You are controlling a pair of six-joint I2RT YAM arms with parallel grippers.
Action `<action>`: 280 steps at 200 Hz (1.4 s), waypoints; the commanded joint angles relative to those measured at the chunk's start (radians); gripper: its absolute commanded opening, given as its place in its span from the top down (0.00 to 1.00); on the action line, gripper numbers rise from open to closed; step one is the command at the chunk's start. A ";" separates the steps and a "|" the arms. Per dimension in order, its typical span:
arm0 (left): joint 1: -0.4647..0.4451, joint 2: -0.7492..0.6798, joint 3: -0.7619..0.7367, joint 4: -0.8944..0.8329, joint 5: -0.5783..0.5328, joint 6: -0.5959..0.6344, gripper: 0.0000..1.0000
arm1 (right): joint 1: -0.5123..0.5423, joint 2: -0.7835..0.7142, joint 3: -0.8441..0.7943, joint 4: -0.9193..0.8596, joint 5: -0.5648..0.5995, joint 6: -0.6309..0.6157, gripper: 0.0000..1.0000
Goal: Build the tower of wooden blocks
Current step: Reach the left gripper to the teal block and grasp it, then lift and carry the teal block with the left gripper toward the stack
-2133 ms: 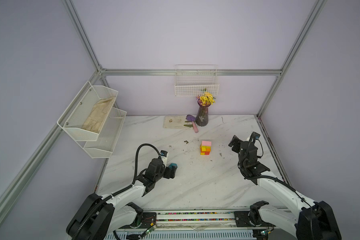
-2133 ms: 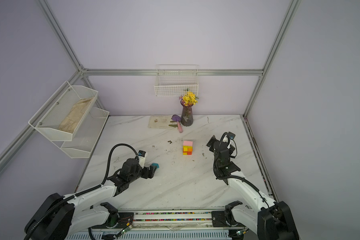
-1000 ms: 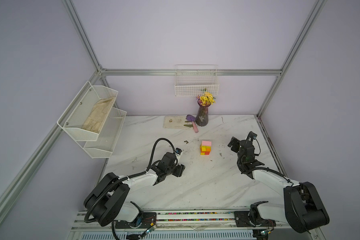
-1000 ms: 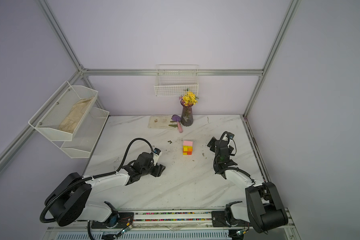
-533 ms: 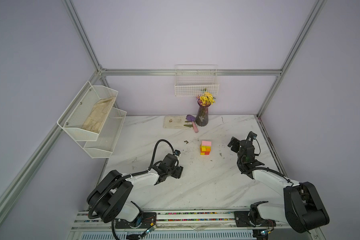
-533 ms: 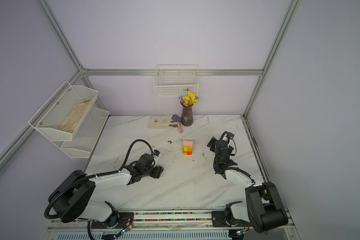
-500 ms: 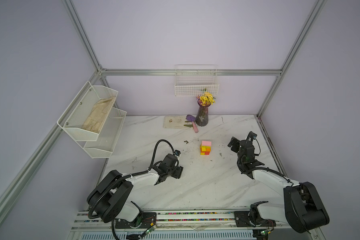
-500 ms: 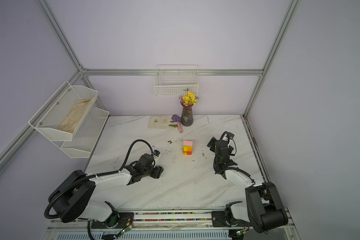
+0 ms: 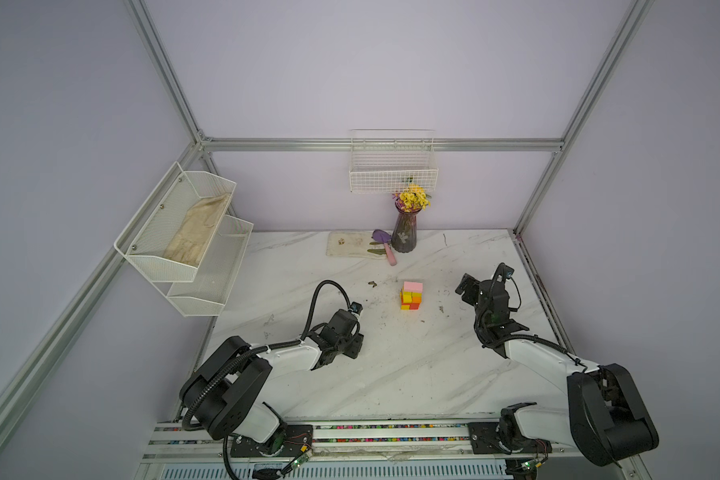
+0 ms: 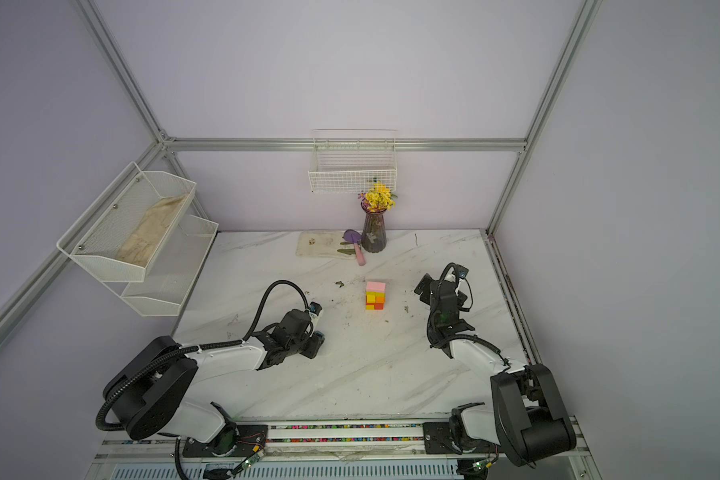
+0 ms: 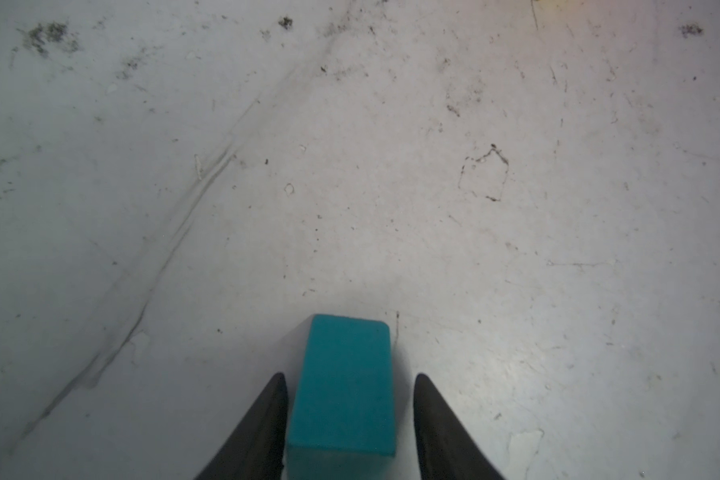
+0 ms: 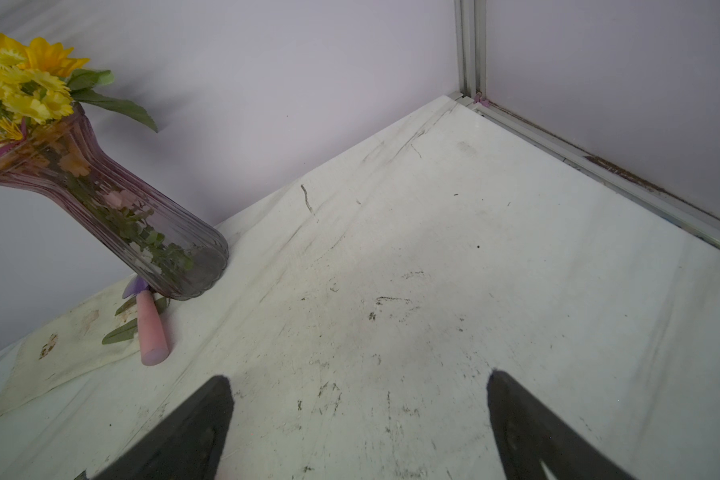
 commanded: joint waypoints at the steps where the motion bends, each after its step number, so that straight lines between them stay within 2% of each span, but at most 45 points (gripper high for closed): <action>1: -0.007 0.031 0.059 -0.010 -0.004 -0.013 0.61 | -0.004 -0.001 0.010 0.014 -0.002 0.007 0.03; 47: -0.014 0.034 0.086 -0.039 -0.002 -0.006 0.79 | -0.004 -0.004 0.008 0.013 -0.001 0.007 0.03; 80: -0.016 -0.017 0.094 -0.051 -0.007 0.013 0.86 | -0.004 -0.001 0.009 0.017 -0.003 0.006 0.03; 99: -0.016 -0.072 0.107 -0.067 0.039 0.032 0.90 | -0.004 -0.007 0.002 0.026 -0.004 0.006 0.03; 125: -0.016 -0.223 0.103 -0.059 0.061 0.098 0.92 | -0.004 -0.019 -0.007 0.034 -0.007 0.005 0.03; 151: -0.016 -0.332 0.125 -0.050 0.144 0.150 0.94 | -0.004 -0.026 -0.016 0.045 -0.012 0.004 0.03; 176: -0.016 -0.404 0.155 -0.022 0.254 0.278 0.94 | -0.004 -0.029 -0.018 0.051 -0.021 0.001 0.03; 192: -0.016 -0.416 0.157 0.042 0.384 0.386 0.92 | -0.003 -0.029 -0.021 0.058 -0.024 0.001 0.03; 208: -0.016 -0.410 0.190 0.027 0.545 0.535 1.00 | -0.005 -0.028 -0.025 0.068 -0.030 -0.002 0.03; 216: -0.018 -0.406 0.210 -0.002 0.609 0.618 1.00 | -0.003 -0.028 -0.025 0.069 -0.033 -0.002 0.03; 249: -0.018 -0.391 0.244 0.063 0.620 0.709 1.00 | -0.004 -0.017 -0.031 0.101 -0.045 -0.008 0.03; 280: -0.018 -0.307 0.367 -0.049 0.636 0.768 1.00 | -0.004 -0.008 -0.032 0.117 -0.044 -0.010 0.03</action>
